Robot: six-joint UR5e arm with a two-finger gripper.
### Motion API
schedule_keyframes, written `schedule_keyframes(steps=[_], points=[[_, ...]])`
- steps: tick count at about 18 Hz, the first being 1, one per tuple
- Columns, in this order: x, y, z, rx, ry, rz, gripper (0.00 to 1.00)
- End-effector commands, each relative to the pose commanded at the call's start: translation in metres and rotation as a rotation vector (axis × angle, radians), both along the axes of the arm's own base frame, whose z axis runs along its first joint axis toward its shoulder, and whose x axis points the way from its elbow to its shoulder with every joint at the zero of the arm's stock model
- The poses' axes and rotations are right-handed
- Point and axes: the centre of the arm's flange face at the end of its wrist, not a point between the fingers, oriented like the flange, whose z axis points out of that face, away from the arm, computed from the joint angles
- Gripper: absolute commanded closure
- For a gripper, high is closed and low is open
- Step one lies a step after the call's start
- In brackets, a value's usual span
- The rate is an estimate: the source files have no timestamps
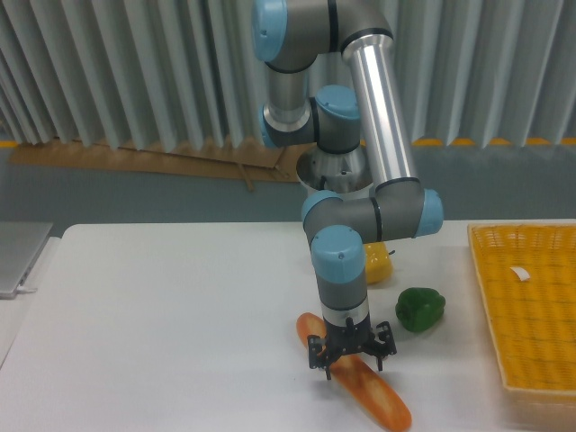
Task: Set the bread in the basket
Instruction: 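Close the gripper around the middle of the bread loaf, then lift the bread loaf up off the table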
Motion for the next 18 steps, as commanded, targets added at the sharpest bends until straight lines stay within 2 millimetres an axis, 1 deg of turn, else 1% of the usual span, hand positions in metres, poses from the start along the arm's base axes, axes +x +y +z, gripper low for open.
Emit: schedule_keyframes(steps=[1,2,3,4,6,7,13,14,16,18], points=[[0.0,0.0,0.0,0.0,0.0,0.0,0.24],[0.0,0.0,0.0,0.0,0.0,-0.002,0.36],[0.0,0.0,0.0,-0.002,-0.001,-0.003,0.41],[-0.001,-0.001,0.0,-0.001,-0.002,-0.003,0.45],[0.0,-0.001,0.0,-0.001,-0.002,-0.006,0.45],[-0.002,-0.001,0.0,-0.001,-0.002,-0.003,0.53],[-0.002,-0.003,0.002,0.0,-0.008,-0.043,0.55],[-0.003,-0.003,0.006,0.008,-0.01,-0.063,0.55],[0.002,-0.005,0.021,0.037,-0.013,-0.095,0.55],[0.003,-0.007,0.033,0.058,-0.013,-0.117,0.55]])
